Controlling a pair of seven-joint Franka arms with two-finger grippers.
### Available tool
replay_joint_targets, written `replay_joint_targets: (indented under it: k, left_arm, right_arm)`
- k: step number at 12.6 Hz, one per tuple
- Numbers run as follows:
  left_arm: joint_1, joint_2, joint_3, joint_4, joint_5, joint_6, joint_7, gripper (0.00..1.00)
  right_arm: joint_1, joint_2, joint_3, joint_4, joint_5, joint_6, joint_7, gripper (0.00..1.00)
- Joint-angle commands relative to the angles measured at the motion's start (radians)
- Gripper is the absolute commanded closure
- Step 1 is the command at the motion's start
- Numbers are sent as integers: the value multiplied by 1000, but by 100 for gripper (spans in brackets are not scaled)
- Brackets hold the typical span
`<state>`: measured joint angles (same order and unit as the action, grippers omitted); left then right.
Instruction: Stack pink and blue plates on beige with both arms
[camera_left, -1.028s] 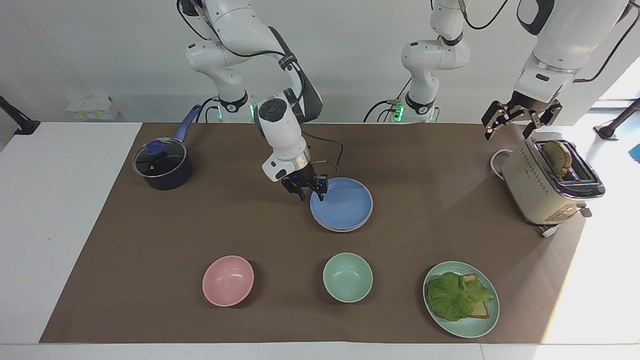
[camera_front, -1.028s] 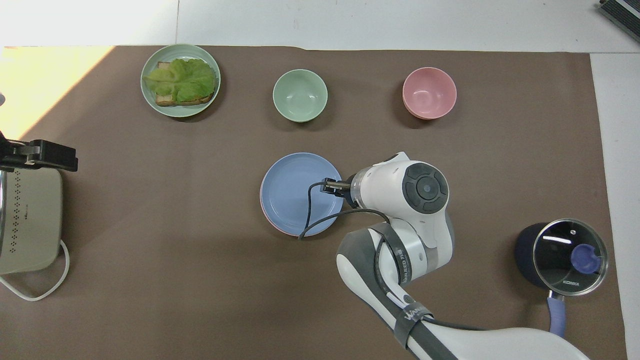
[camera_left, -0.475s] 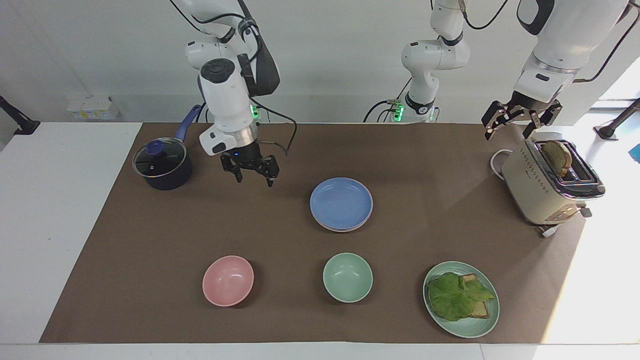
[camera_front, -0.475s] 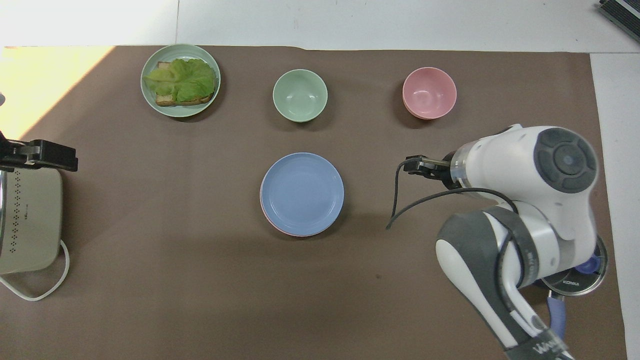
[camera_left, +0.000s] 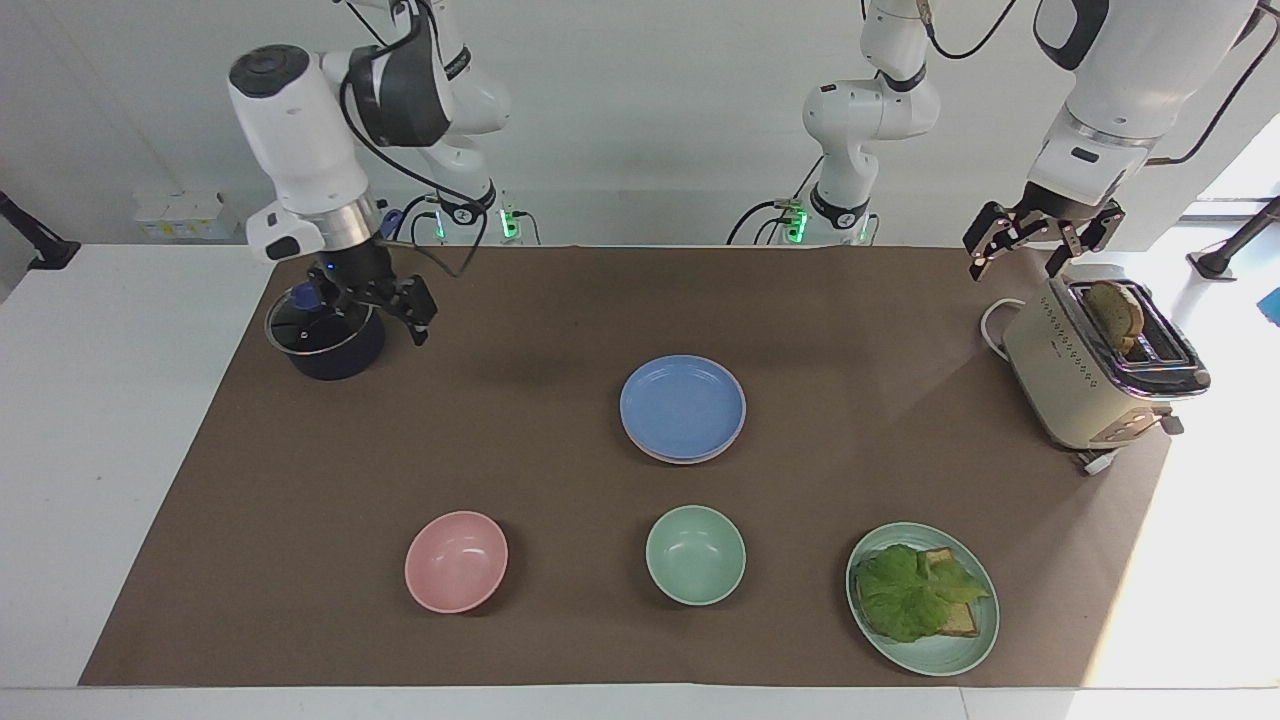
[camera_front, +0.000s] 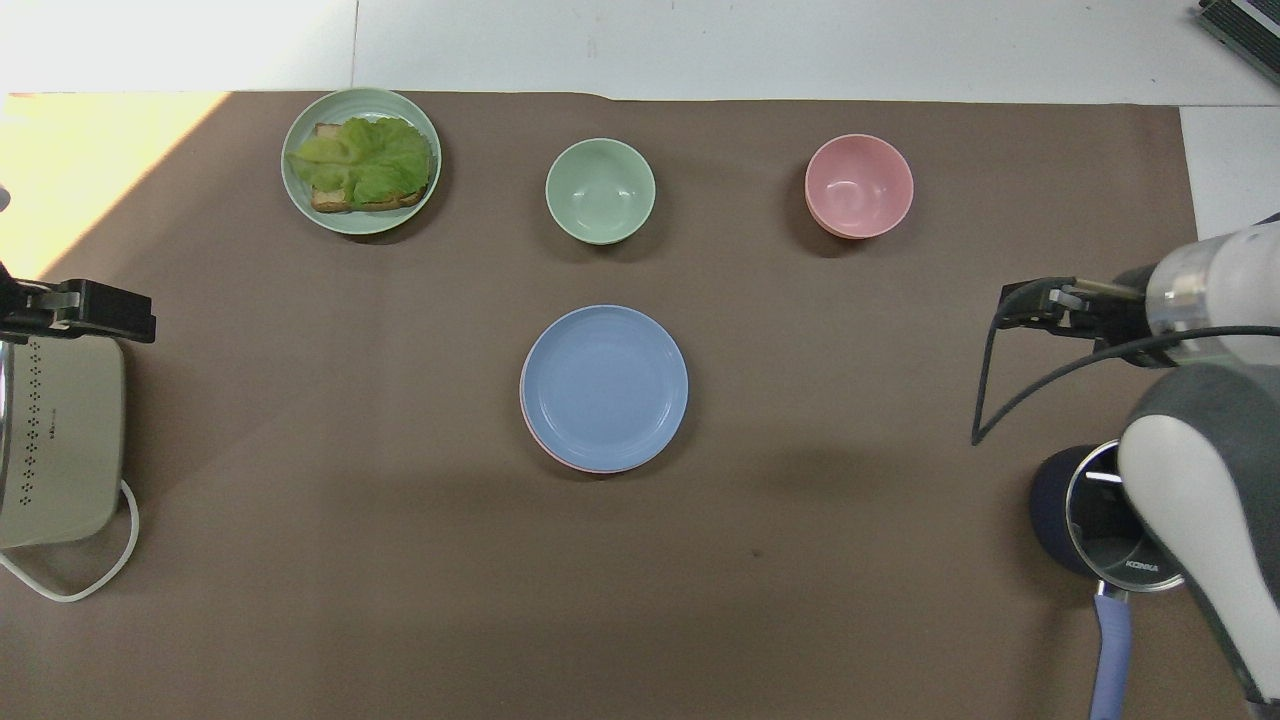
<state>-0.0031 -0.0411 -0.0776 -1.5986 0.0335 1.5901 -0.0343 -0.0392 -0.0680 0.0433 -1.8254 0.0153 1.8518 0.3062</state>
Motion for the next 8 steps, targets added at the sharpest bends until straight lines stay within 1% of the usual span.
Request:
replay_joint_targets:
  k: [1,2,3,4,5,6,8]
  left_arm:
    - [8,-6,-1,9,-14,-21,1,0]
    - [8,-6,-1,9,-14,-21,-1,0]
    - [8,-6,-1,9,-14,-21,0,0]
    - [8,-6,-1,9,-14,-21,1,0]
    - [8,-6,-1,9,-14,-21,1,0]
    - [8,-6,-1,9,-14,-21,1,0]
    - [8,-6,-1,9,-14,-21,1,0]
  right_arm:
    - [-53,13,13,109,-67,-97,-47,0]
    - [-57,19,15,135,-96,-115,-64,0]
    - [-60,30,15,171,-98,-149,-70,0]
    - [-68,51,15,228,-92,-216,-68,0]
    - [-71,89,17,297,-92,-285,-70,0]
    - [-71,115,18,349,-89,-325,-72,0]
    - [-65,125,26,367,-84,-339,-76,0]
